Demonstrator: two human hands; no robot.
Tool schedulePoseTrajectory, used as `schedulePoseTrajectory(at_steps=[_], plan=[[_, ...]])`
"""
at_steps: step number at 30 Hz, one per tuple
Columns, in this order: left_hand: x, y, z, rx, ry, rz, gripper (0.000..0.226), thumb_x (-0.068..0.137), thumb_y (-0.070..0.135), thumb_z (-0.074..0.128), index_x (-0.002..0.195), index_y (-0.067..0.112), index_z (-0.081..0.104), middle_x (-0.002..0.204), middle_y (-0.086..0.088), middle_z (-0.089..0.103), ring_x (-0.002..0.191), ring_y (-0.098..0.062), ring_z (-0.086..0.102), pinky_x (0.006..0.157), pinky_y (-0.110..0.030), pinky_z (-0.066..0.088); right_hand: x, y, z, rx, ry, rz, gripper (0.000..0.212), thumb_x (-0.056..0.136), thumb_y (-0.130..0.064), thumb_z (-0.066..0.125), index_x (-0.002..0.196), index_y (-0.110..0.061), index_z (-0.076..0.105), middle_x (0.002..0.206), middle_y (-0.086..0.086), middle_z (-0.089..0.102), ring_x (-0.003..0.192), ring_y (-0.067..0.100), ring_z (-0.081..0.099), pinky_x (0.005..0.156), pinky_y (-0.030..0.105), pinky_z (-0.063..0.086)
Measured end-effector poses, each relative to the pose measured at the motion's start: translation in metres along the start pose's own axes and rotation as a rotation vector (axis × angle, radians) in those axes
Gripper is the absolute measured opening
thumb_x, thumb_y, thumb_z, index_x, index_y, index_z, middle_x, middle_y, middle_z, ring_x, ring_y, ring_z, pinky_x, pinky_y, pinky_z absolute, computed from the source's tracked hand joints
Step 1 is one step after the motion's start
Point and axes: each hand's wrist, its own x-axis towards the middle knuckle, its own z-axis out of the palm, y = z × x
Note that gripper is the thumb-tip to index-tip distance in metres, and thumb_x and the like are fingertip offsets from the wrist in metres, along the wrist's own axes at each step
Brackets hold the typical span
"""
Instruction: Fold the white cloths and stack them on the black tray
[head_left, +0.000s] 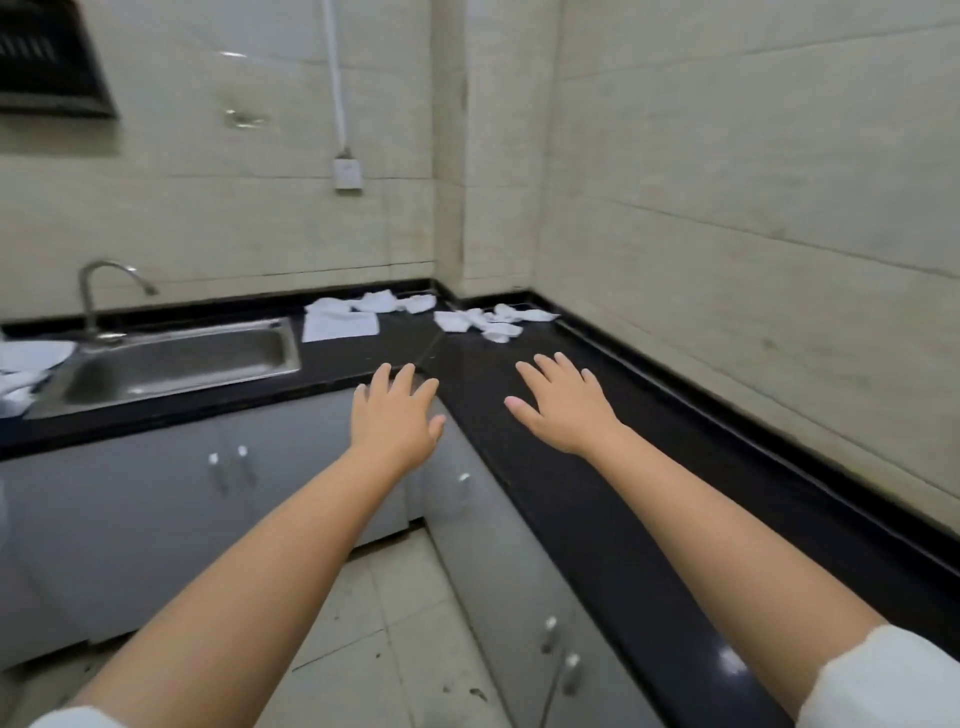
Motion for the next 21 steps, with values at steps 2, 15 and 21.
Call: schedulePoseTrajectory(at_steps=[2, 15, 21], plan=[[0.032, -0.035, 0.01, 0.01, -0.006, -0.048, 0.052, 0.098, 0.042, 0.032, 0.145, 0.026, 0.022, 0.157, -0.004, 0.01, 0.145, -0.029, 0.002, 0.117, -0.045, 0.013, 0.049, -0.016, 0.012, 0.001, -0.002, -0.04, 0.058, 0.096, -0.047, 0.027, 0.146, -0.019, 0.017, 0.156, 0.006, 0.014, 0.145, 0.025, 0.003, 0.117, 0.05, 0.011], [0.265, -0.205, 0.059, 0.024, -0.031, -0.164, 0.048, 0.097, 0.039, 0.036, 0.142, 0.023, 0.03, 0.155, -0.006, 0.019, 0.145, -0.028, 0.009, 0.116, -0.045, 0.02, 0.36, -0.086, 0.081, 0.035, -0.065, -0.132, 0.058, 0.095, -0.046, 0.03, 0.145, -0.018, 0.021, 0.154, 0.009, 0.02, 0.144, 0.027, 0.011, 0.115, 0.05, 0.018], [0.374, -0.294, 0.109, 0.007, -0.079, -0.178, 0.048, 0.097, 0.038, 0.036, 0.142, 0.022, 0.031, 0.155, -0.005, 0.019, 0.145, -0.029, 0.008, 0.116, -0.045, 0.02, 0.487, -0.128, 0.136, 0.014, -0.144, -0.138, 0.058, 0.096, -0.046, 0.03, 0.145, -0.019, 0.019, 0.155, 0.009, 0.016, 0.145, 0.028, 0.008, 0.116, 0.049, 0.016]])
